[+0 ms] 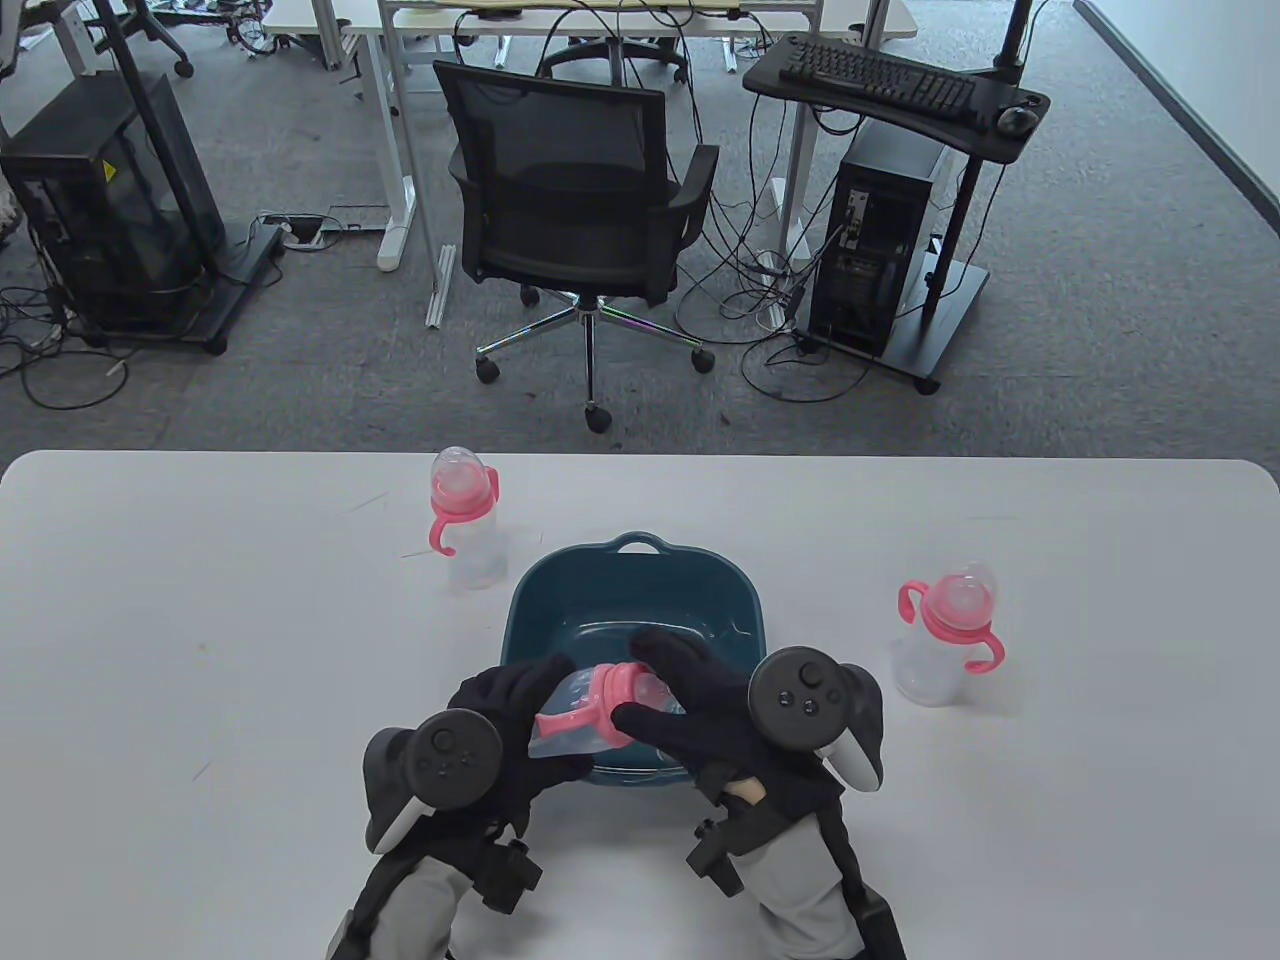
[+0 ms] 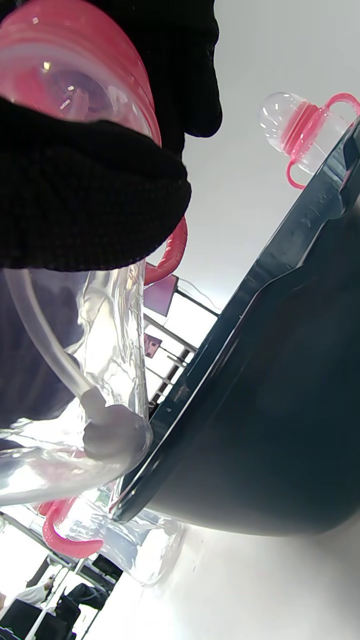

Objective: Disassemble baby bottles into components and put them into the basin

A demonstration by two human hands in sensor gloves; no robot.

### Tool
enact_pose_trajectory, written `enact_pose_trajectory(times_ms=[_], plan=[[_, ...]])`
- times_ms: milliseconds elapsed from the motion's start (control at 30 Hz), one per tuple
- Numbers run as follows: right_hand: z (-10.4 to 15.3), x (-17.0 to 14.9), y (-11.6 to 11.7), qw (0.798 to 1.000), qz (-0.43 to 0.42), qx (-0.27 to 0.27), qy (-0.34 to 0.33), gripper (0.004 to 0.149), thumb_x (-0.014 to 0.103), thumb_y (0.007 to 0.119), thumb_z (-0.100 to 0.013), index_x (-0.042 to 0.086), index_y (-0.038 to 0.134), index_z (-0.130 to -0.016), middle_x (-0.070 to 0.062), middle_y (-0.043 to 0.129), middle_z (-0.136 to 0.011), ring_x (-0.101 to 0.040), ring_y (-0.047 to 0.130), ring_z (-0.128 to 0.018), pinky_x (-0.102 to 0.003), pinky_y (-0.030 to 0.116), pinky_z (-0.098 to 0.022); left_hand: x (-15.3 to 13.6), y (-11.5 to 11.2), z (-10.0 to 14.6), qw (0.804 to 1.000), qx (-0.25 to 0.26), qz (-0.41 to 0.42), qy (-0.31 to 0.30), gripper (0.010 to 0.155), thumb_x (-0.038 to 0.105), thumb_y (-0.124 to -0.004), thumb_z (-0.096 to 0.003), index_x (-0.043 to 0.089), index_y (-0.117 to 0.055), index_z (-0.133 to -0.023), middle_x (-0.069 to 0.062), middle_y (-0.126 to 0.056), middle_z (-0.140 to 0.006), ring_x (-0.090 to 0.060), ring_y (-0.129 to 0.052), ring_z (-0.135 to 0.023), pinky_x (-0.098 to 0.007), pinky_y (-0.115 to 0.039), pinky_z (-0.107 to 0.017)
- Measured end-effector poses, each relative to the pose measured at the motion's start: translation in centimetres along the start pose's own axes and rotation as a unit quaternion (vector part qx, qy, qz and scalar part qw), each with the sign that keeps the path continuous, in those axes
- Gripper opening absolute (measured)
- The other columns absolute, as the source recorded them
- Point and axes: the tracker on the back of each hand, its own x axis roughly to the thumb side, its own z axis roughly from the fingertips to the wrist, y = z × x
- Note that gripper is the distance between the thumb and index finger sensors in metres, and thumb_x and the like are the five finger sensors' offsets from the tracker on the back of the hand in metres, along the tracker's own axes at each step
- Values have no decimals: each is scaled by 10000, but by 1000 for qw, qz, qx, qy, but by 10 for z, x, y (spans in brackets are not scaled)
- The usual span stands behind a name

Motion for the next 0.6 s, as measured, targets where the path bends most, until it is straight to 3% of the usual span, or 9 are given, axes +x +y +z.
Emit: enact_pose_trajectory(times_ms=[167,233,367,600], plan=[[0,-3,1,999,26,-11,25,750,581,758,-538,72,626,-1073,-266,770,-975,-465,888,-707,-617,714,-500,1,-1,0,1000,0,-16,-6,914,459,-998,-323,451,-443,-1050,108,-544,-1069,-245,-602,-1063,-611,-398,-794],[-1,-5,5,998,33,27,52,773,597,749,-539,61,612,-1080,-278,779,-961,-467,897,-691,-617,719,-491,3,-1,0,1000,0,-18,-9,913,458,-999,-322,451,-446,-1048,105,-545,-1068,-246,-601,-1064,-611,-399,-793],[-3,-6,7,998,0,43,46,737,535,792,-540,39,627,-1060,-268,817,-905,-425,930,-633,-589,740,-470,3,-2,0,1000,-3,-27,-9,912,454,-1001,-320,454,-451,-1046,109,-546,-1068,-244,-602,-1065,-611,-398,-794],[-4,-1,7,996,-24,86,11,719,337,894,-522,135,534,-1110,-208,614,-1105,-509,744,-862,-667,613,-593,2,-1,1,1000,0,-25,-3,913,450,-1003,-320,454,-450,-1047,108,-544,-1069,-244,-597,-1067,-612,-394,-795]])
